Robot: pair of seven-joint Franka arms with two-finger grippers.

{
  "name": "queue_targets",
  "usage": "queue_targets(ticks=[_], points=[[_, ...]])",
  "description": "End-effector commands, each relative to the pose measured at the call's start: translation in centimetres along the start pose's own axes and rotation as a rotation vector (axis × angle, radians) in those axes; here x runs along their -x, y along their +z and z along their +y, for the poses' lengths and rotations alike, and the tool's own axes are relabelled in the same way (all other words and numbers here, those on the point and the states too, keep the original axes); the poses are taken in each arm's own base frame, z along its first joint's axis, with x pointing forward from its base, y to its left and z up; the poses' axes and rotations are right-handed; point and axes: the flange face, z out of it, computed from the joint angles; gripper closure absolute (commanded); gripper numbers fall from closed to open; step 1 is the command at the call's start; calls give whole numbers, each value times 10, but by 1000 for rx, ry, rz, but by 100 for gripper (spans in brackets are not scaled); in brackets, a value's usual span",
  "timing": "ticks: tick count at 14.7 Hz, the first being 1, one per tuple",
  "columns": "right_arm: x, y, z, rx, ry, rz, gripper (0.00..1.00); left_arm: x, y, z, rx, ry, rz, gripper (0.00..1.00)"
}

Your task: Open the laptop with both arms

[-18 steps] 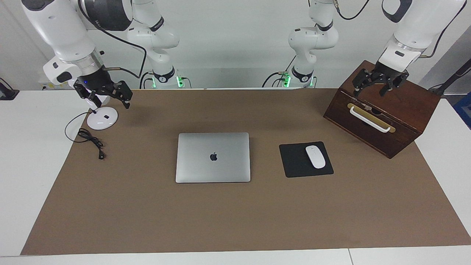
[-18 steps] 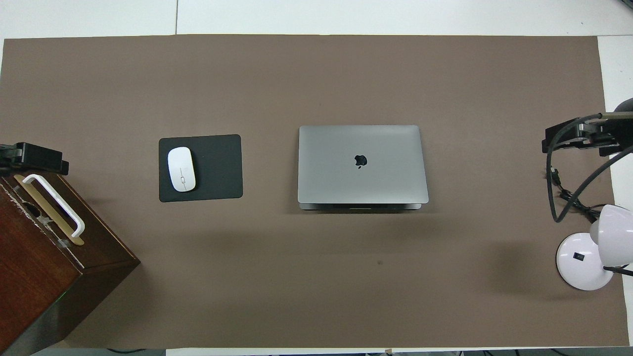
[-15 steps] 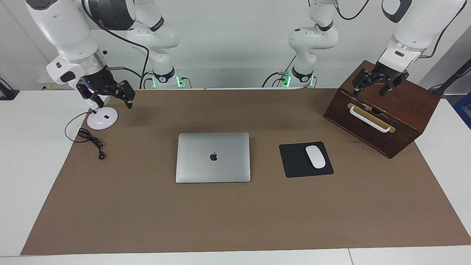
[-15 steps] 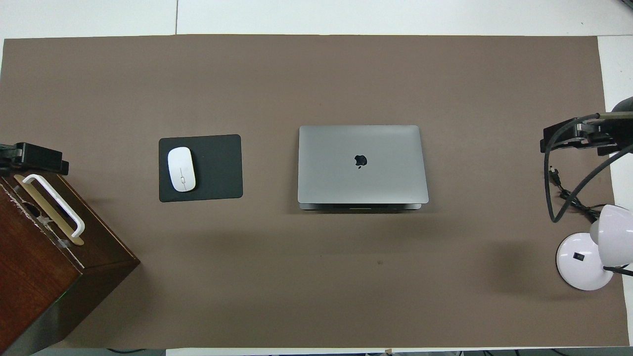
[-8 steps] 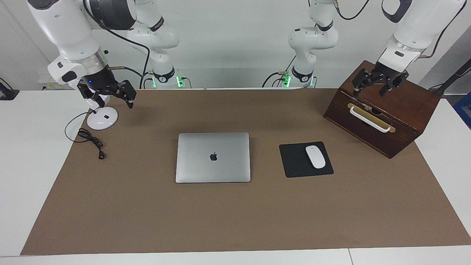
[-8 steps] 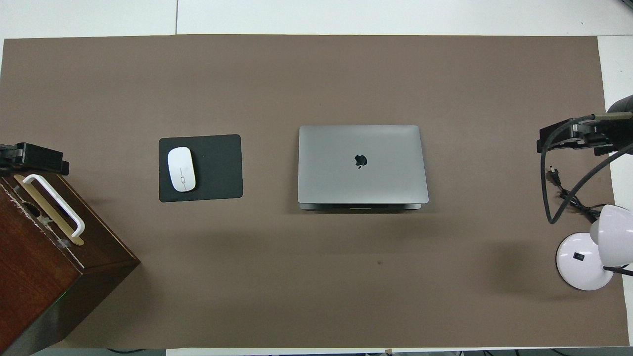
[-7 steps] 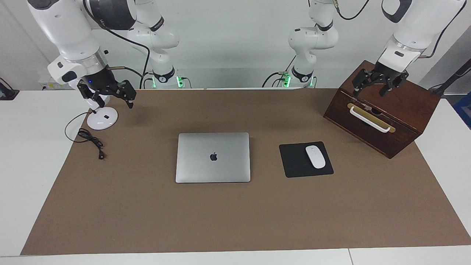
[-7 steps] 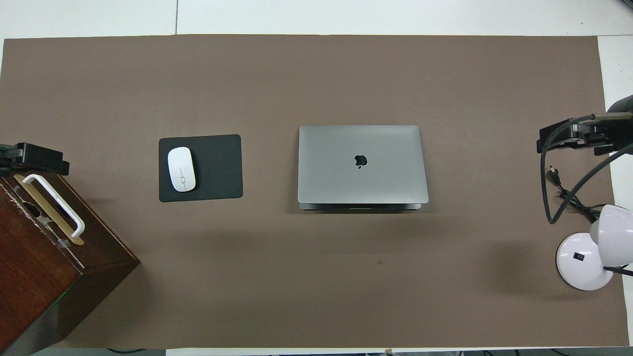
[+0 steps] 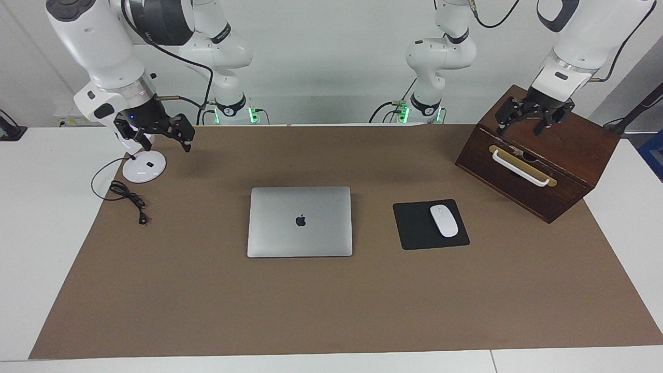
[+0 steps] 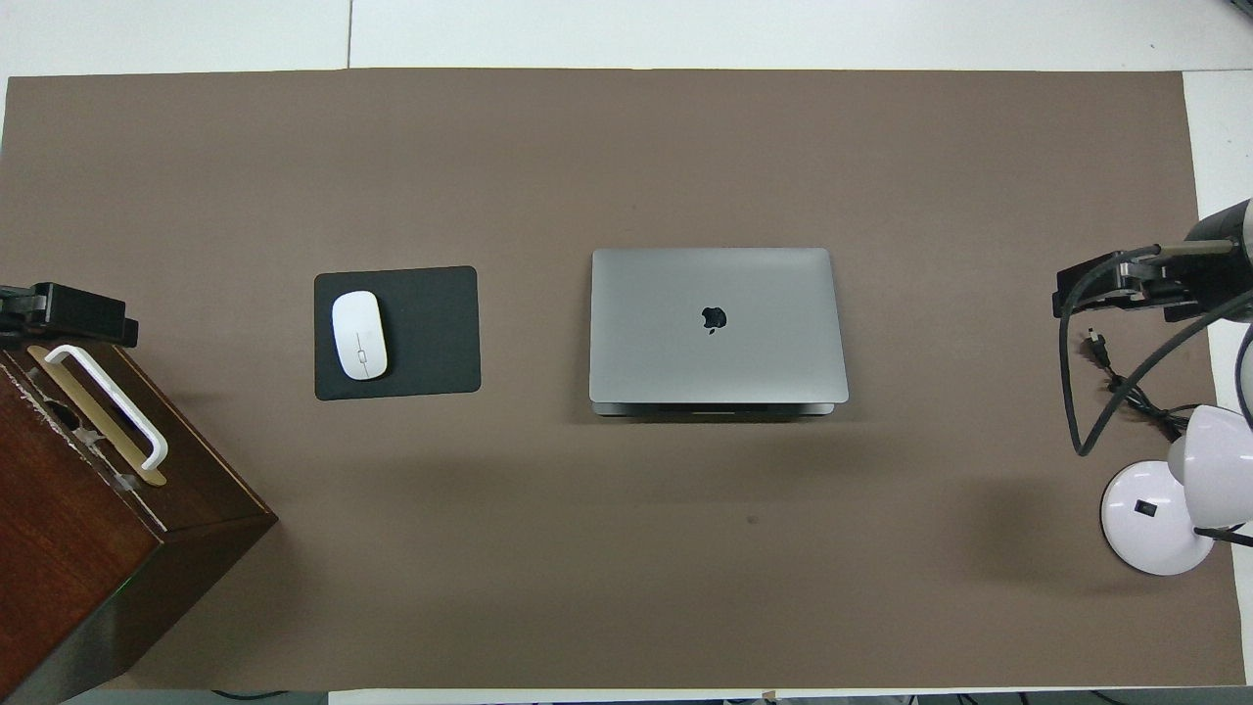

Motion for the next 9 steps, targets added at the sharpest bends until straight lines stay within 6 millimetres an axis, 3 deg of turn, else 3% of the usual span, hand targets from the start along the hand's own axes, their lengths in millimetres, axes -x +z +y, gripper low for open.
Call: queue_targets(ticks=[1,3,4,9], points=[[2,10,-5,-2,-24,45,0,6,0,1,-18,-9,20,19],[4,8,-34,-14,-109,67,0,4,-1,0,-18,-9,33,84],[4,8,-37,-14,-149,69,0,4,-1,0,-18,-9,33,100],[3,16,-38,-8,-474,68,0,1,0,3,-15,-98,56,100]])
